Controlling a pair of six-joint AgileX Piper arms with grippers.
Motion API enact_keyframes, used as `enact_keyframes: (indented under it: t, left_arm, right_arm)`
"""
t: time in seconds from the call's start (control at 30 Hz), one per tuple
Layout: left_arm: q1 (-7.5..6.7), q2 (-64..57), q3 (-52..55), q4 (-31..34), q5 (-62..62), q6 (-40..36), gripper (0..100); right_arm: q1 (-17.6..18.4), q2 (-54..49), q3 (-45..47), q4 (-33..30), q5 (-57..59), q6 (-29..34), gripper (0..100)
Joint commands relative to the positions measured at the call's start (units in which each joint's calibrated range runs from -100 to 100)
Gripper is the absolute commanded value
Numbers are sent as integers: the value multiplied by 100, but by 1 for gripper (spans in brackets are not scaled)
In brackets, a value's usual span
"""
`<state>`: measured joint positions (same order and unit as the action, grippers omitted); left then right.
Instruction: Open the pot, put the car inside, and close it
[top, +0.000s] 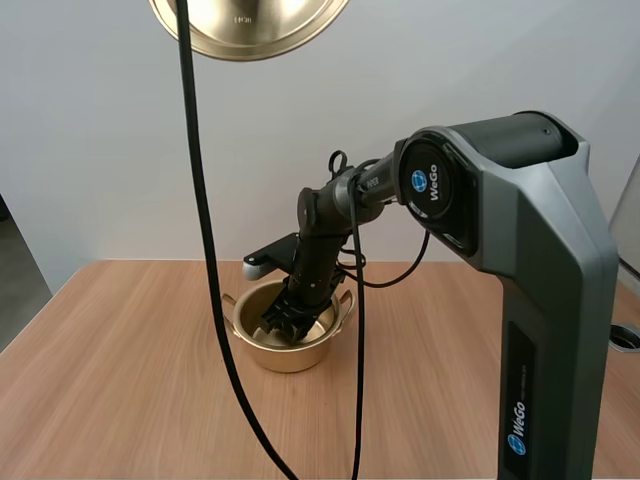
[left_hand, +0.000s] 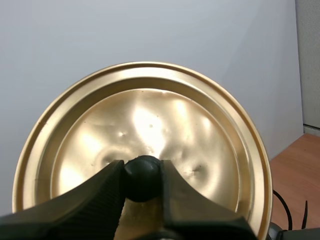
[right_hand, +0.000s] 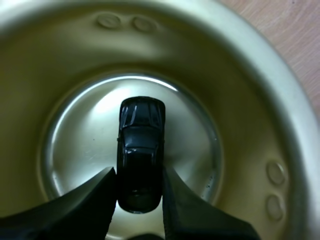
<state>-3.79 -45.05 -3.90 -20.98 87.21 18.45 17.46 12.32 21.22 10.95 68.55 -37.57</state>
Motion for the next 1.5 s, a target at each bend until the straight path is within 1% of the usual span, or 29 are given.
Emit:
enact_keyframes:
  t: [0.0,0.03,0.1,0.13,0.17,0.2,0.33,0.37,0.43,0.5,0.57,0.63,0.67,0.73,0.77,0.83,0.9,1.0,1.07,1.23,1.3,1.47]
  left_arm:
    - [6,6,-2,-1,15,-3,0]
    - [6,6,-2,-1,15,-3,0]
    - [6,6,-2,-1,15,-3,0]
    - [6,6,-2,-1,15,-3,0]
    - [6,6,-2,-1,15,-3,0]
    - [6,6,-2,-1,15,-3,0]
    - [6,6,-2,23,14,-3,0]
    - [6,6,-2,23,14,-3,0]
    - [6,6,-2,23,14,-3,0]
    - [6,6,-2,23,14,-3,0]
    - [6,6,-2,23,14,-3,0]
    - [6,6,-2,23,14,-3,0]
    - [6,6,-2,23,14,-16,0]
    - [6,18,14,23,68,-64,0]
    - [6,78,15,23,185,-88,0]
    - [6,178,15,23,479,-88,0]
    - [6,380,126,23,729,-88,0]
    - [6,688,501,23,744,-88,0]
    - [6,866,799,23,690,-88,0]
    - [6,1160,1699,23,-25,42,0]
    - [6,1277,2092,23,-290,146,0]
    - [-3,1689,2955,23,-963,367,0]
  right_arm:
    - [-1,0,0,-2,-1,-5,9]
    - [-1,0,0,-2,-1,-5,26]
    - [-1,0,0,-2,-69,-5,65]
    - [-1,0,0,-2,-87,-5,78]
    - [-1,-11,0,-2,-104,-5,88]
    - [-1,-23,0,-2,-123,-5,88]
    - [-1,-214,0,-2,-102,-5,70]
    - [-8,-313,0,-2,-85,-5,67]
    - [-56,-588,0,-29,14,-5,67]
    - [-185,-927,0,-101,52,57,65]
    - [-416,-1247,0,-241,52,195,58]
    - [-703,-1529,0,-282,115,223,42]
    - [-878,-1675,0,-259,243,223,32]
    - [-1181,-1940,0,-229,465,223,8]
    - [-1341,-2063,0,-229,507,223,0]
    - [-1640,-2274,0,-192,526,223,0]
    - [-1899,-2479,0,4,490,223,0]
    - [-2144,-2755,0,246,470,223,0]
    - [-2216,-2946,0,240,425,223,0]
    - [-2373,-3264,0,251,335,295,0]
    - [-2375,-3383,0,261,304,316,0]
    - [-2375,-3639,0,762,203,316,0]
